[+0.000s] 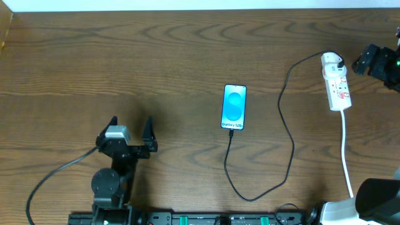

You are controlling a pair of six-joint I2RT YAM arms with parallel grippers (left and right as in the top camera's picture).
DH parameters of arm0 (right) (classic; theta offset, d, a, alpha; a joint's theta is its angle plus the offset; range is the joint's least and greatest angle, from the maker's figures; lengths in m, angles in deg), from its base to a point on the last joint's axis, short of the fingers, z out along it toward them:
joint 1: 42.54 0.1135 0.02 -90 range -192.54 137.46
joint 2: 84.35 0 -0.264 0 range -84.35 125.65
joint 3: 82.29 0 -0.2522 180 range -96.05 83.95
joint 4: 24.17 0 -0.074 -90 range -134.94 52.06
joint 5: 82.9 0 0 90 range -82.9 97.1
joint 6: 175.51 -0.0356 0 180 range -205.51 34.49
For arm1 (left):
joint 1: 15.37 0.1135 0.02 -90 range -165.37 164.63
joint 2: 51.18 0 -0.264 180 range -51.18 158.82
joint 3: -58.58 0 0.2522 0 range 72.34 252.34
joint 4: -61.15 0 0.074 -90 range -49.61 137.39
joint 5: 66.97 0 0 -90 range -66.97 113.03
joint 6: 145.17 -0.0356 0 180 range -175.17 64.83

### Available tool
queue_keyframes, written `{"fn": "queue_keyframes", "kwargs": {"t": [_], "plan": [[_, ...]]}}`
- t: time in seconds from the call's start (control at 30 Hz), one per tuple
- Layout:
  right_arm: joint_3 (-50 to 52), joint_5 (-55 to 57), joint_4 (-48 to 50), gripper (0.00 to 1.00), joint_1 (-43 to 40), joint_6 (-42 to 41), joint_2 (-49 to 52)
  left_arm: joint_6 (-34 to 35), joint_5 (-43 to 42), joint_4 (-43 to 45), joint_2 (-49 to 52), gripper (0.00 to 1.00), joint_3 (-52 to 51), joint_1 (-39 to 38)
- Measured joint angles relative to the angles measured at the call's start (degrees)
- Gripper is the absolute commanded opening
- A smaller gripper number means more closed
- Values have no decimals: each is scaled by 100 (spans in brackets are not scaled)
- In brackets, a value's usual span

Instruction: Plug charger to phone and switch on socket

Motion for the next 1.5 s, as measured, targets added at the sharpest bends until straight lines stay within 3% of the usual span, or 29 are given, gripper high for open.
{"fn": "queue_keyframes", "kwargs": {"t": [0.07, 0.23, 0.47, 0.97, 1.5], "plan": [[0, 2, 0, 99, 0, 0, 0, 2, -24, 372, -236, 93, -350, 98], [0, 0, 0, 99, 0, 0, 0, 2, -94, 160, -599, 93, -551, 326], [0, 2, 0, 99, 0, 0, 0, 2, -138, -704, -970, 93, -551, 531], [0, 2, 0, 99, 0, -13, 0, -601, -22, -977, -992, 93, -494, 577], [0, 2, 0, 99, 0, -11, 0, -640, -22, -977, -992, 93, -494, 581]]}}
